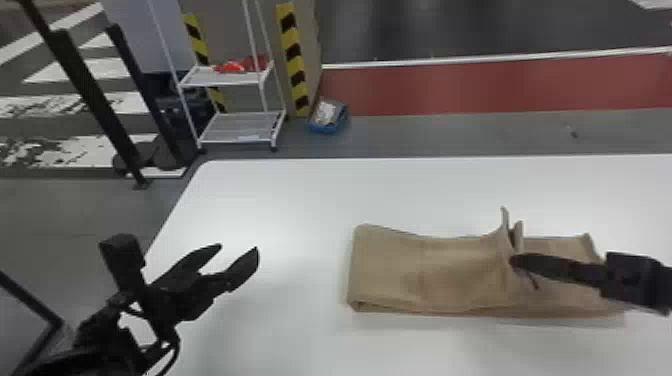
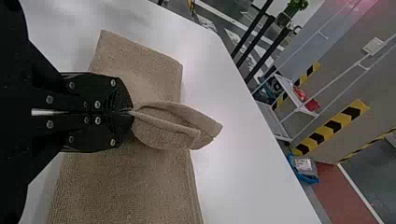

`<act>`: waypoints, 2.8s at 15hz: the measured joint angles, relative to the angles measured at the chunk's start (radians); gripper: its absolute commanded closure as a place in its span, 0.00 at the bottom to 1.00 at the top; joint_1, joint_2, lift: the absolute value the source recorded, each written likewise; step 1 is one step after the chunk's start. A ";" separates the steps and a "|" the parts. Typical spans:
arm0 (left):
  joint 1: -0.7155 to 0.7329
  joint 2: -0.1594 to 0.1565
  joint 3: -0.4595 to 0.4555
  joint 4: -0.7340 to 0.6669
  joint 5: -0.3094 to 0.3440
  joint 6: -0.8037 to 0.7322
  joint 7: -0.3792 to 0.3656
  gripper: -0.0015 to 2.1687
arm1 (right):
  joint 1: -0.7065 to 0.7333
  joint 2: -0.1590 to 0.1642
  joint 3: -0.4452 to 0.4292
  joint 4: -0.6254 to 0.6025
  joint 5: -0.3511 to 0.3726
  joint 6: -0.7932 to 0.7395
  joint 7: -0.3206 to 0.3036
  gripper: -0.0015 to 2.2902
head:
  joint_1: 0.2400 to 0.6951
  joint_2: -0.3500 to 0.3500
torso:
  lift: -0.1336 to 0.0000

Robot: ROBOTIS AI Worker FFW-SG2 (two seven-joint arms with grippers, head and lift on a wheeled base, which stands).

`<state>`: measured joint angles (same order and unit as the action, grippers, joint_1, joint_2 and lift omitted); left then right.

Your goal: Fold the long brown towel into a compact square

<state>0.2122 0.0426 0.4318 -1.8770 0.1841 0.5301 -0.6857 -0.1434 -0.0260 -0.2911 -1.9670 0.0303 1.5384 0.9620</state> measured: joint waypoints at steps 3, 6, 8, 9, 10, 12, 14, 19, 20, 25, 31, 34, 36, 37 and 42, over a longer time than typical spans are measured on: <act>0.006 -0.001 -0.001 -0.004 0.000 0.000 0.000 0.03 | -0.006 -0.005 -0.007 0.012 -0.002 0.002 0.000 0.58 | 1.00 0.72 | 0.07; 0.013 -0.001 0.003 -0.012 0.000 0.001 0.000 0.03 | -0.021 -0.043 -0.055 0.011 -0.029 0.029 0.001 0.58 | 1.00 0.68 | 0.07; 0.021 0.001 0.004 -0.013 0.001 0.001 -0.005 0.03 | 0.002 -0.062 -0.062 0.033 -0.023 0.005 0.002 0.58 | 1.00 0.66 | 0.07; 0.024 0.001 0.004 -0.013 0.001 0.000 -0.006 0.03 | 0.006 -0.065 -0.066 0.054 -0.021 -0.011 0.002 0.58 | 1.00 0.65 | 0.07; 0.026 0.002 0.003 -0.013 0.001 0.000 -0.007 0.03 | 0.005 -0.066 -0.070 0.075 -0.018 -0.024 0.001 0.58 | 1.00 0.64 | 0.07; 0.030 0.004 0.002 -0.012 0.002 0.000 -0.008 0.03 | -0.004 -0.066 -0.070 0.092 -0.017 -0.032 0.001 0.58 | 1.00 0.64 | 0.07; 0.031 0.007 0.003 -0.012 0.002 0.000 -0.008 0.03 | -0.022 -0.068 -0.075 0.097 -0.016 -0.030 0.001 0.58 | 1.00 0.64 | 0.07; 0.032 0.011 0.006 0.002 0.002 -0.010 -0.007 0.03 | -0.037 -0.108 -0.089 0.107 -0.016 -0.006 0.001 0.58 | 1.00 0.61 | 0.07; 0.032 0.010 0.004 0.006 0.002 -0.012 -0.008 0.03 | -0.030 -0.107 -0.083 0.120 -0.011 -0.025 0.000 0.58 | 1.00 0.60 | 0.07; 0.019 0.012 0.002 0.020 -0.014 -0.015 0.000 0.03 | -0.054 -0.110 -0.119 0.132 -0.073 -0.006 0.000 0.58 | 1.00 0.62 | 0.07; 0.006 0.005 -0.011 0.048 -0.021 -0.026 0.000 0.03 | -0.048 -0.168 -0.167 0.175 -0.092 -0.045 0.000 0.58 | 1.00 0.52 | 0.07; 0.006 0.007 -0.011 0.063 -0.024 -0.041 0.002 0.03 | -0.073 -0.168 -0.155 0.212 -0.084 -0.071 -0.002 0.58 | 1.00 0.52 | 0.07; 0.006 0.007 -0.009 0.068 -0.025 -0.049 0.004 0.03 | -0.081 -0.170 -0.146 0.217 -0.082 -0.072 -0.003 0.58 | 1.00 0.53 | 0.07; 0.005 0.006 -0.010 0.069 -0.027 -0.051 0.005 0.03 | -0.081 -0.171 -0.143 0.217 -0.082 -0.066 -0.002 0.58 | 1.00 0.53 | 0.07; -0.002 0.008 -0.008 0.071 -0.038 -0.052 0.004 0.03 | -0.074 -0.222 -0.234 0.175 -0.148 -0.001 -0.001 0.58 | 1.00 0.49 | 0.07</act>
<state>0.2103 0.0508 0.4238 -1.8056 0.1456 0.4779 -0.6816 -0.2172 -0.2484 -0.5253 -1.7921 -0.1178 1.5377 0.9612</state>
